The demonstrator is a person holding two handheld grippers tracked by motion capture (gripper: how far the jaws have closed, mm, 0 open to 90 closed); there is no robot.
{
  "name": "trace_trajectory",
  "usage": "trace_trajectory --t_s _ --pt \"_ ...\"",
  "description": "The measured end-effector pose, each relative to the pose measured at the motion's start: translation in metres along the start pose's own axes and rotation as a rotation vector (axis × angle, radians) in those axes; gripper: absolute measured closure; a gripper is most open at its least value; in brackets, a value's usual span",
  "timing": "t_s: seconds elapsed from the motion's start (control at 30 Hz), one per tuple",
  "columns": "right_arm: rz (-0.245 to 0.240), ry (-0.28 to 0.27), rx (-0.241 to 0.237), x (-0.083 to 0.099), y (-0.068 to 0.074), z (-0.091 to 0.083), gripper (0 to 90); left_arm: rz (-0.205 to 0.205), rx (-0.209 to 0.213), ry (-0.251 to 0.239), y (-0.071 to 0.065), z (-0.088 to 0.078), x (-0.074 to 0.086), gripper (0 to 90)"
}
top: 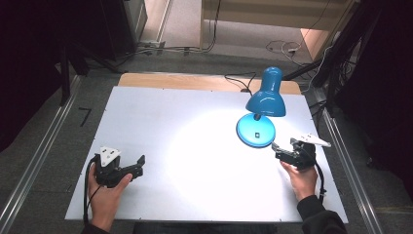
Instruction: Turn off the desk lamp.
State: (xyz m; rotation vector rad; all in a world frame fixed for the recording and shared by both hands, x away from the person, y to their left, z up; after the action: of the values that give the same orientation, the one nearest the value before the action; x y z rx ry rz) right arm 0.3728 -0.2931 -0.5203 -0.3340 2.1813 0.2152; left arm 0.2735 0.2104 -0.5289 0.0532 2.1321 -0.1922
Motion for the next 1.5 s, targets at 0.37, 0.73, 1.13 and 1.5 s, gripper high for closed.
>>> trace_trajectory --t_s 0.37,0.73,1.13,1.5 --pt "-0.009 -0.008 0.002 -0.006 0.005 0.005 15.0 -0.002 -0.003 -0.003 0.001 0.0 0.0 6.6" --pt "-0.01 -0.003 -0.006 -0.011 0.01 0.012 15.0 -0.006 0.002 -0.009 0.001 -0.002 -0.001 6.6" --pt "-0.023 -0.006 -0.005 -0.016 0.018 0.018 17.3 -0.009 -0.002 -0.017 0.001 -0.004 -0.001 6.6" --pt "-0.023 -0.012 -0.009 -0.018 0.021 0.022 19.0 -0.012 -0.008 -0.026 0.002 -0.005 -0.002 6.6"
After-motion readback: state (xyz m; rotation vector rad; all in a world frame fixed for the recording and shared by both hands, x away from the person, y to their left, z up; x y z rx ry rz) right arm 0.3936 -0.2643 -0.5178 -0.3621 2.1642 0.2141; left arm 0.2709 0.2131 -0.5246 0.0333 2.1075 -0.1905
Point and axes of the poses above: each handheld gripper's, and its own axes: z roughly forward along the jaws, x roughly out of its underside, y roughly to its left, the point moved 6 cm from there along z, roughly forward along the jaws, and after that the axes turned 2 degrees about -z, right-handed, at the moved point
